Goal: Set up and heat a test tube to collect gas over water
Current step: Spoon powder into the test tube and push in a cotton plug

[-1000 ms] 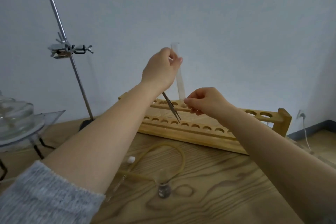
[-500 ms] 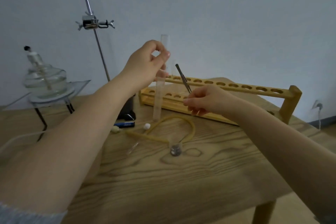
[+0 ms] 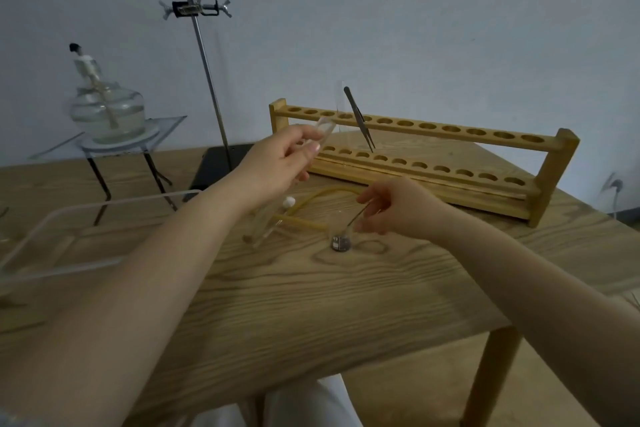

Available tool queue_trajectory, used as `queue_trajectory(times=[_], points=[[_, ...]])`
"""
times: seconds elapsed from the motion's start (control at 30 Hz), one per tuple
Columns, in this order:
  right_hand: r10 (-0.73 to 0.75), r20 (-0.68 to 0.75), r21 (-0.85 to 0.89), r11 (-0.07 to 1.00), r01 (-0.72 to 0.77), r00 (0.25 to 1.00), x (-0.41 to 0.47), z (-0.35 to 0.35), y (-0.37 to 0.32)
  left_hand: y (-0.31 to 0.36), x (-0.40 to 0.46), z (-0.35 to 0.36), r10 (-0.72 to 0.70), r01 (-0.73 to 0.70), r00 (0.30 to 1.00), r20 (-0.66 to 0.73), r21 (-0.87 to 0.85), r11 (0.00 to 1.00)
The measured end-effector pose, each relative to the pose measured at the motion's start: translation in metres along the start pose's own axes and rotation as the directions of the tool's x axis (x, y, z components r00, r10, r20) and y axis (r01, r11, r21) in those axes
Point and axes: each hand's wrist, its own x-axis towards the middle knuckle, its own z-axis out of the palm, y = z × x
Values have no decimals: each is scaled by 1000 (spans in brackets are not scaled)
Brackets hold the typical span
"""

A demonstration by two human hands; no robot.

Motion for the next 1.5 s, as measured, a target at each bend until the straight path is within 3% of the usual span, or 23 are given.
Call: queue_trajectory(times=[0.1, 0.37, 0.57, 0.8, 1.23, 1.5], points=[[-17, -86, -44, 999, 13, 996, 5, 21, 0, -7, -3, 6, 0, -6, 998, 65, 90, 996], [-61, -243, 14, 998, 67, 968, 15, 40, 5, -20, -6, 13, -2, -14, 992, 126, 125, 992], [-78, -185, 65, 994, 92, 980, 13, 29, 9, -30, -3, 16, -4, -11, 992, 123, 118, 993], [-80, -289, 127, 984, 122, 954, 7, 15, 5, -32, -2, 20, 19, -36, 992, 128, 125, 992], [-275, -227, -266, 940, 212, 934, 12, 6, -12, -40, -6, 25, -12, -2, 996, 93, 151, 989], [-172, -278, -137, 981, 138, 945, 19, 7, -9, -42, -6, 28, -27, 16, 997, 74, 147, 989]])
